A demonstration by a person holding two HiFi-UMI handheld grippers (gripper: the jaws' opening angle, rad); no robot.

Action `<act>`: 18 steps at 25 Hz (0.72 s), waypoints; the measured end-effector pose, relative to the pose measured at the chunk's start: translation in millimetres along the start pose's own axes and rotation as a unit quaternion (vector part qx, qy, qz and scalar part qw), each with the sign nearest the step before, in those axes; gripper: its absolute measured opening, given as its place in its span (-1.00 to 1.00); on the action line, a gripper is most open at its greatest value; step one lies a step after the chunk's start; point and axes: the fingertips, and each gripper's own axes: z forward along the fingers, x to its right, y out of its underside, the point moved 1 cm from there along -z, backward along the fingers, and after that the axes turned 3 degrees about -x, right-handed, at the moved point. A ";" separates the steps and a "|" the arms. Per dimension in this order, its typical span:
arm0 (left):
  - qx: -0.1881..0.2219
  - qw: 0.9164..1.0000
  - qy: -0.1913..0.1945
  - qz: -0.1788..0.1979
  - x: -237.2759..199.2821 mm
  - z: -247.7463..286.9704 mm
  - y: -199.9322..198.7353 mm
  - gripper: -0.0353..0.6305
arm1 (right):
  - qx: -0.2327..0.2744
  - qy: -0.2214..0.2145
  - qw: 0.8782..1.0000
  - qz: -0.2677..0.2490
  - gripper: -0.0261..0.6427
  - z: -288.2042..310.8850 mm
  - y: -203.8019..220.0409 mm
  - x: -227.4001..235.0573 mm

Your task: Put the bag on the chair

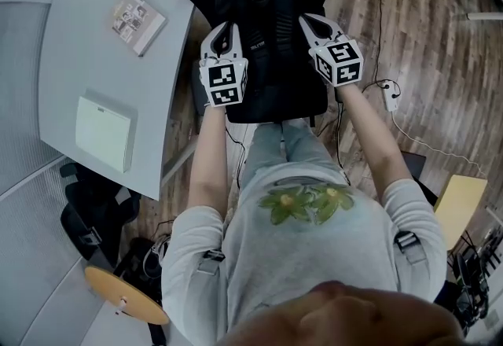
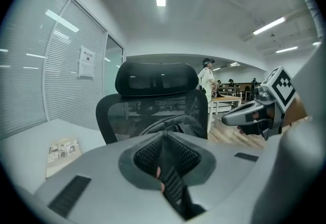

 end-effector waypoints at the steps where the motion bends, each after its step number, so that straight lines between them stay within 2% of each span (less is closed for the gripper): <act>1: 0.001 1.000 0.002 -0.004 3.2 -5.6 0.1 -0.78 | 0.002 -0.003 1.000 -0.001 -0.89 -5.8 -1.0 -5.6; 5: 0.007 1.000 0.011 -0.026 16.1 -27.9 0.0 -0.83 | 0.008 -0.013 1.000 -0.004 -0.90 -27.0 -5.1 -26.4; 12: 0.026 0.999 0.037 -0.011 45.0 -69.4 -17.6 -0.85 | 0.033 -0.018 0.999 -0.009 -0.90 -65.9 -14.5 -51.1; 18: 0.010 0.999 0.042 -0.010 60.3 -94.6 -16.5 -0.85 | 0.049 -0.017 0.998 -0.017 -0.90 -94.1 -18.0 -69.6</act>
